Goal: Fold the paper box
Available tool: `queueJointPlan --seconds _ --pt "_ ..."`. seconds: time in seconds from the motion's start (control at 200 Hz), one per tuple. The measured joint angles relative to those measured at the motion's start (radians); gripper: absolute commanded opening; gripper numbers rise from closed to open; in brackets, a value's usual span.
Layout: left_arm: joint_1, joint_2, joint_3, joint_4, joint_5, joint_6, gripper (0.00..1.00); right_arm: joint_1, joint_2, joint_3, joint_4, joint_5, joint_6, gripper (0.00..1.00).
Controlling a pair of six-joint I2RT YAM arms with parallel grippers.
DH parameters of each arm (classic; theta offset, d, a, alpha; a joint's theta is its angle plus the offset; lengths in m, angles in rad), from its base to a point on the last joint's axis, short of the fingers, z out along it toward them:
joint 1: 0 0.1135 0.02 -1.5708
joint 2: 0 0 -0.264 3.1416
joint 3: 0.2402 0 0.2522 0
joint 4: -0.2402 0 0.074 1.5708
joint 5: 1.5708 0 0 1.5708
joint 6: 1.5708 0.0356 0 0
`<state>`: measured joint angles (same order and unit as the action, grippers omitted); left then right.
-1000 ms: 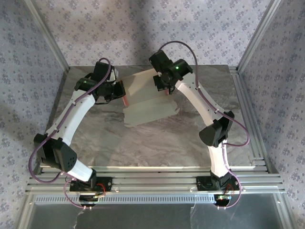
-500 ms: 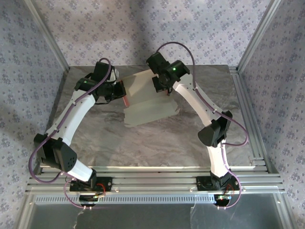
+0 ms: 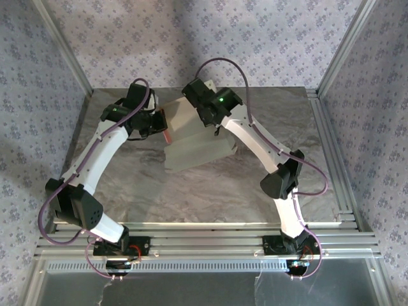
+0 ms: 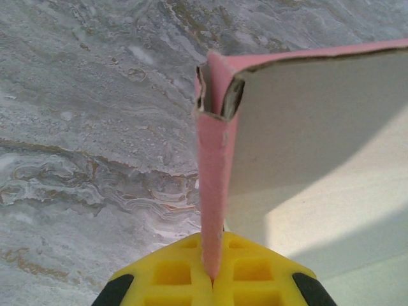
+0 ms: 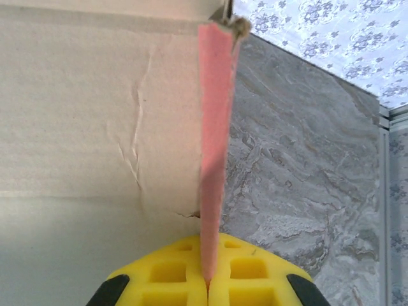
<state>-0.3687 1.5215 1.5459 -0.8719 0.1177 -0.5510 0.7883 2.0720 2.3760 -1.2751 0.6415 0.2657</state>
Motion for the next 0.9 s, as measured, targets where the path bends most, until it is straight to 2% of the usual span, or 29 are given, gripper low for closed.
queueJointPlan --seconds 0.41,0.899 --pt "-0.038 0.047 0.029 -0.044 -0.109 0.000 0.00 0.034 0.029 0.019 -0.029 0.066 0.019 0.00" --pt "-0.048 0.061 0.032 -0.061 -0.119 0.000 0.00 0.035 0.060 0.038 -0.068 0.076 0.039 0.00"
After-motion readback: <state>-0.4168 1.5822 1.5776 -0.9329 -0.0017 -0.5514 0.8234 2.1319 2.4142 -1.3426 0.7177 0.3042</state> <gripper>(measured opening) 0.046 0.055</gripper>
